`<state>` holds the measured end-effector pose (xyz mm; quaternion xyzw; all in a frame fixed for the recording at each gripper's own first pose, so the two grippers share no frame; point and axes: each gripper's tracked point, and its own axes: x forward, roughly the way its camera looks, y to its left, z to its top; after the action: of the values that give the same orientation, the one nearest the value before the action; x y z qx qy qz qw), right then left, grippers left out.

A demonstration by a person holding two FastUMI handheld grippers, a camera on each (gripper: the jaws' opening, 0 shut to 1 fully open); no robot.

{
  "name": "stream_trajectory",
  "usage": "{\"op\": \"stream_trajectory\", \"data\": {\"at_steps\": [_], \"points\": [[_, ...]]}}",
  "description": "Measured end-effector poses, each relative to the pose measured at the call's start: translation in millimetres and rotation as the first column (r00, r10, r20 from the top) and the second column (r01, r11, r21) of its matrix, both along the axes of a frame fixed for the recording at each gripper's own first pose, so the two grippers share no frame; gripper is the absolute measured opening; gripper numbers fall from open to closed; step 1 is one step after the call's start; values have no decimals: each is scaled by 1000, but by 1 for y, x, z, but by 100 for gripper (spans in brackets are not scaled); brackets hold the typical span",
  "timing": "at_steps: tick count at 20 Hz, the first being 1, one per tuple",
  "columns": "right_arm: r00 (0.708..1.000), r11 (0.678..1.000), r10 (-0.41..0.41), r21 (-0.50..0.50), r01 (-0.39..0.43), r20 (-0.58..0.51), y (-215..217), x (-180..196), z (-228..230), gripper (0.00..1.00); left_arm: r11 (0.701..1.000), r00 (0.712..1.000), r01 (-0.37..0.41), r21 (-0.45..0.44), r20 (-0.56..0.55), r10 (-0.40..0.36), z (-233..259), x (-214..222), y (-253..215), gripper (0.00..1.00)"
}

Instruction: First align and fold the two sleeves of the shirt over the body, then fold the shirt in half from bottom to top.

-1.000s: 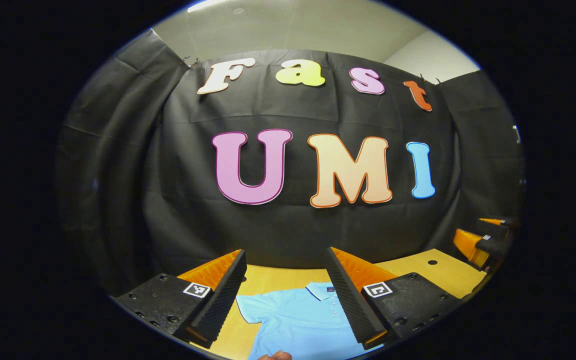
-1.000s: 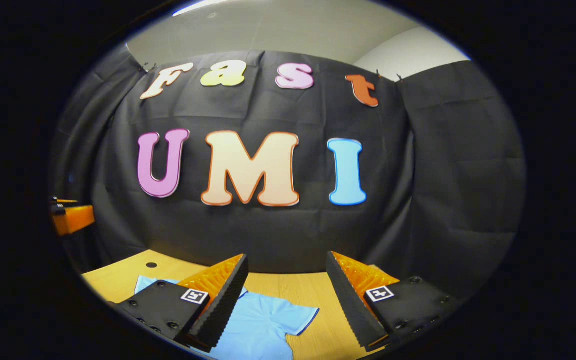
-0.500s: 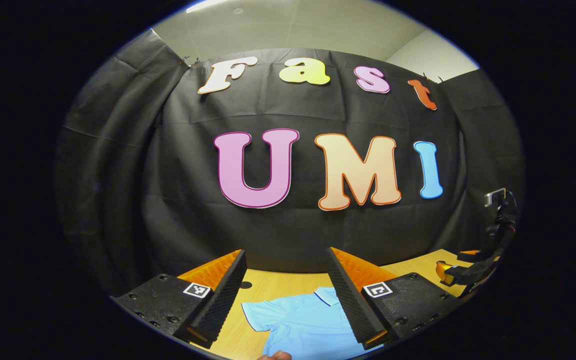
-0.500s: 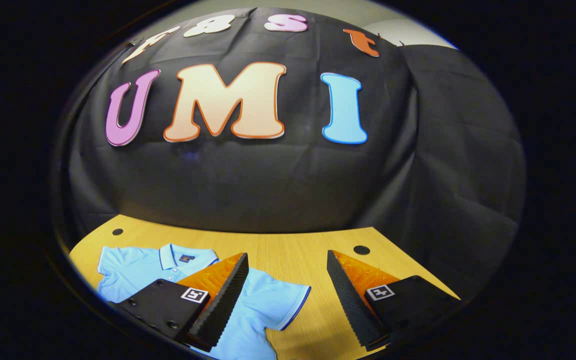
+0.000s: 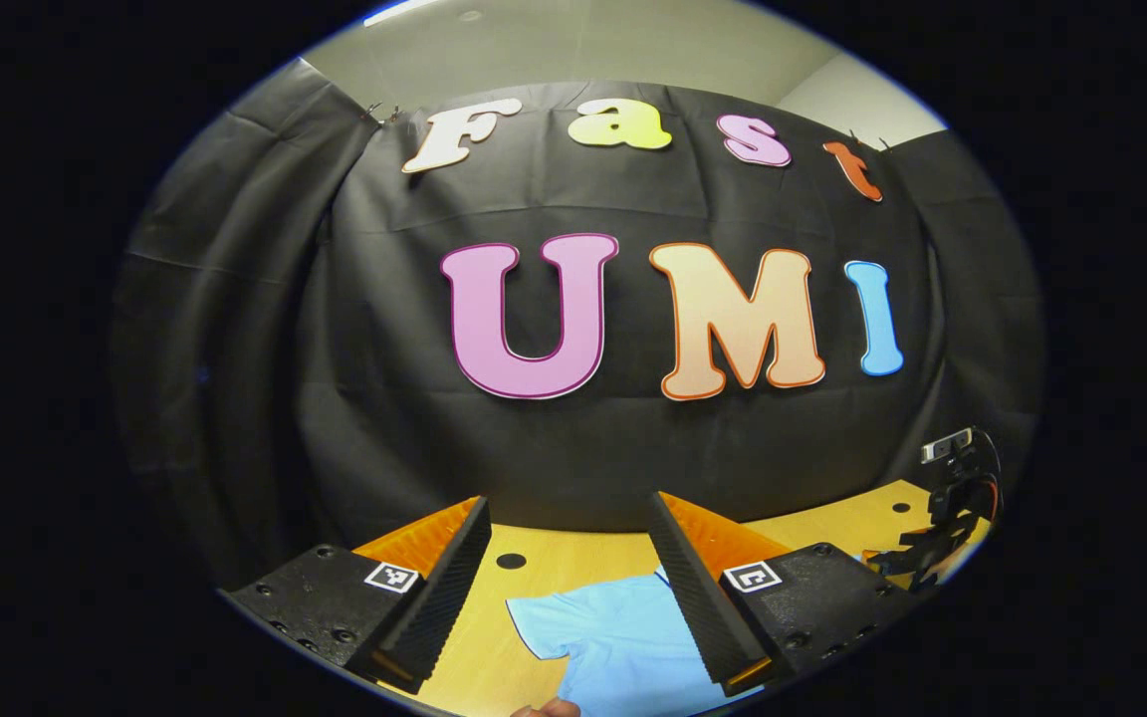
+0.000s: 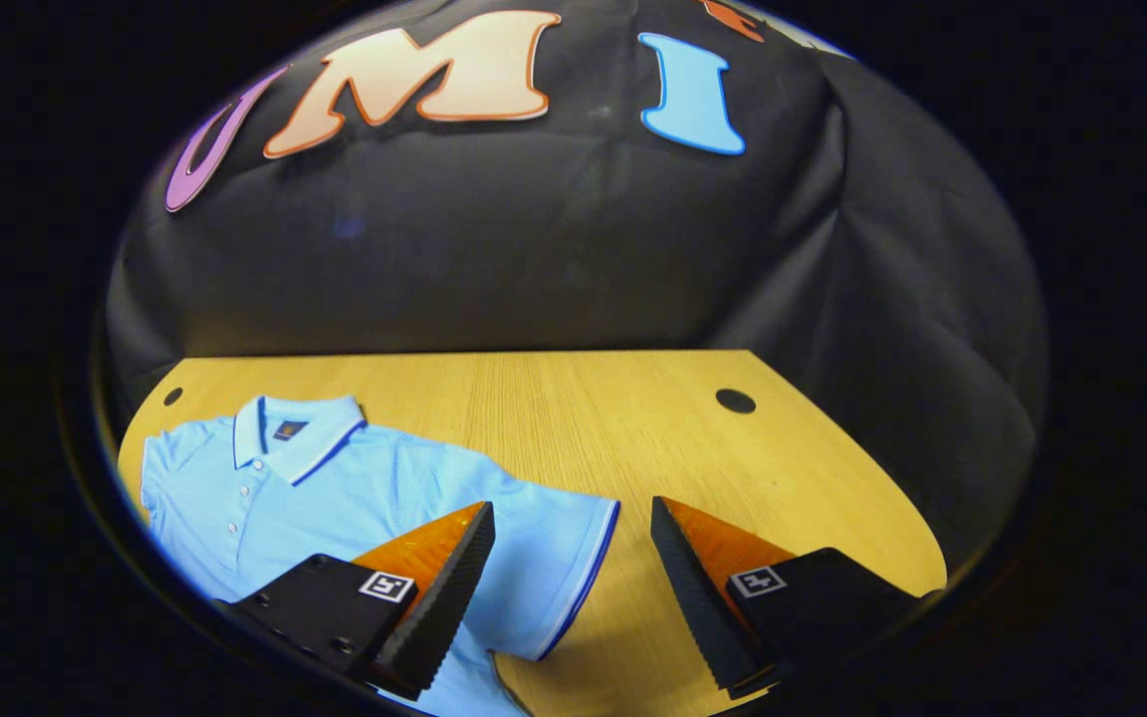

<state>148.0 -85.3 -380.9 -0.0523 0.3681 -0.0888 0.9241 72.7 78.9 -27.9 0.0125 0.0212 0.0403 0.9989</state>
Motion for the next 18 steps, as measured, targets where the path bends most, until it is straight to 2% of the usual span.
{"op": "stream_trajectory", "data": {"at_steps": [4, 6, 8, 9, 10, 11, 12, 13, 14, 15, 16, 17, 18], "points": [[993, 997, -58, 35, 62, -106, -9, -8, -36, 99, 1000, 1000, -14, -2, -27, 14, -11, 3, 7, 95], [984, 992, -79, 87, 93, -158, -7, -18, -45, 99, 1000, 1000, -17, 1, -23, 17, -11, 5, 8, 95], [983, 986, -105, 112, 123, -153, -8, -14, -47, 96, 1000, 1000, -19, 3, -20, 19, -10, 7, 9, 95], [984, 987, -101, 111, 118, -148, -9, -14, -47, 94, 1000, 1000, -17, 1, -22, 17, -11, 8, 8, 95], [985, 987, -91, 120, 110, -148, -6, -13, -47, 97, 1000, 1000, -14, -1, -26, 14, -12, 8, 7, 95], [986, 987, -86, 122, 104, -146, -4, -13, -48, 93, 1000, 1000, -13, -2, -27, 13, -14, 7, 6, 95], [986, 987, -80, 127, 99, -145, -2, -13, -48, 84, 1000, 1000, -9, -4, -26, 9, -13, 7, 5, 95], [988, 986, -66, 143, 86, -141, 0, -12, -49, 69, 1000, 1000, -6, -2, -24, 6, -12, 8, 3, 95], [988, 984, -55, 162, 78, -142, 5, -12, -49, 61, 1000, 1000, -4, 3, -21, 4, -11, 7, 2, 95], [989, 978, -47, 193, 74, -141, 11, -10, -49, 41, 1000, 1000, -2, 9, -23, 2, -12, 7, 2, 95], [987, 971, -51, 223, 84, -151, 16, -12, -49, 31, 1000, 1000, 0, 13, -25, 0, -13, 7, 2, 95], [987, 962, -55, 257, 94, -153, 19, -9, -49, 13, 1000, 1000, -1, 15, -27, 1, -15, 6, 3, 95], [985, 957, -80, 265, 119, -155, 19, -9, -49, 13, 1000, 1000, -3, 15, -31, 3, -16, 6, 4, 95]]}}
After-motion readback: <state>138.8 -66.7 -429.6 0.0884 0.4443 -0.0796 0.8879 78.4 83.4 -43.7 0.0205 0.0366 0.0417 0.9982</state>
